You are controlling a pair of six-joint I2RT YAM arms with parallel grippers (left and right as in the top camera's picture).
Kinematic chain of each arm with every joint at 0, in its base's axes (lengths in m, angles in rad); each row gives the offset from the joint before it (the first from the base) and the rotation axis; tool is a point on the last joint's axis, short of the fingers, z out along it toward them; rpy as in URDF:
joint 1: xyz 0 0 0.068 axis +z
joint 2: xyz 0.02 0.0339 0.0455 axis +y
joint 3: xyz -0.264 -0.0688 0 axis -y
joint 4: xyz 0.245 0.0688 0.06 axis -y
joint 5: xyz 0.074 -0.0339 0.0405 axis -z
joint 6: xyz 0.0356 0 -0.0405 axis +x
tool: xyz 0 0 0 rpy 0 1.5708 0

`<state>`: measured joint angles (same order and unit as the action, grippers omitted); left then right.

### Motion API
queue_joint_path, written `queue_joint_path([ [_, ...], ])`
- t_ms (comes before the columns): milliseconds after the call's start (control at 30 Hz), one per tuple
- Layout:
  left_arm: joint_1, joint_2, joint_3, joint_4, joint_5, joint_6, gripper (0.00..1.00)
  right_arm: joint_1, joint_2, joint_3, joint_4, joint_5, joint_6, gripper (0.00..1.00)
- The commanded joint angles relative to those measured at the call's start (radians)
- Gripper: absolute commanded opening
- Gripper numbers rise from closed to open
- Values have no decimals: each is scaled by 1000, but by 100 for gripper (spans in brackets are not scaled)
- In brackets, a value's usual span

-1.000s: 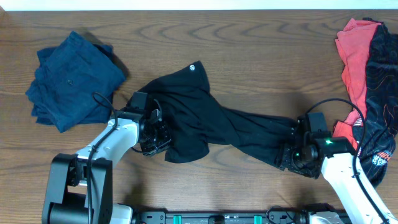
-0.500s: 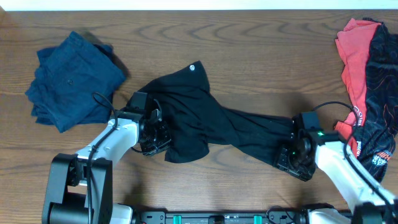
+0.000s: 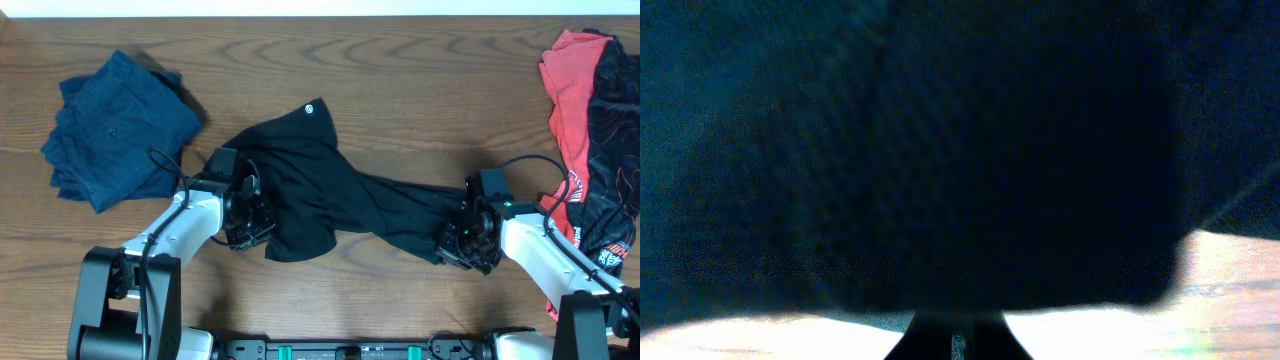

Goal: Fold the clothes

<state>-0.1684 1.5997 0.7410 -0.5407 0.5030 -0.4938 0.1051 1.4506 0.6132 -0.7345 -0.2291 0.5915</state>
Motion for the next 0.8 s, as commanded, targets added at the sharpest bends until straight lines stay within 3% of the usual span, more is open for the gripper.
queue_joint_path([
  [0, -2, 6, -6, -3, 14, 10, 6, 20, 34, -24, 18, 14, 0, 1],
  [267, -2, 6, -6, -3, 13, 10, 6, -40, -44, 254, 29, 23, 6, 1],
  [500, -2, 6, -6, -3, 13, 10, 6, -169, 12, 515, 363, 154, -5, 3],
  [567, -2, 6, -6, -3, 13, 10, 6, -190, 43, 538, 386, 154, -5, 21],
  [633, -2, 6, -6, -3, 13, 10, 6, -203, 69, 544, 375, 153, -20, 62],
  [667, -2, 6, -6, -3, 13, 10, 6, -208, 79, 544, 352, 150, -45, 76],
  [767, -2, 6, -6, -3, 13, 10, 6, -211, 90, 544, 243, 178, -113, 90],
])
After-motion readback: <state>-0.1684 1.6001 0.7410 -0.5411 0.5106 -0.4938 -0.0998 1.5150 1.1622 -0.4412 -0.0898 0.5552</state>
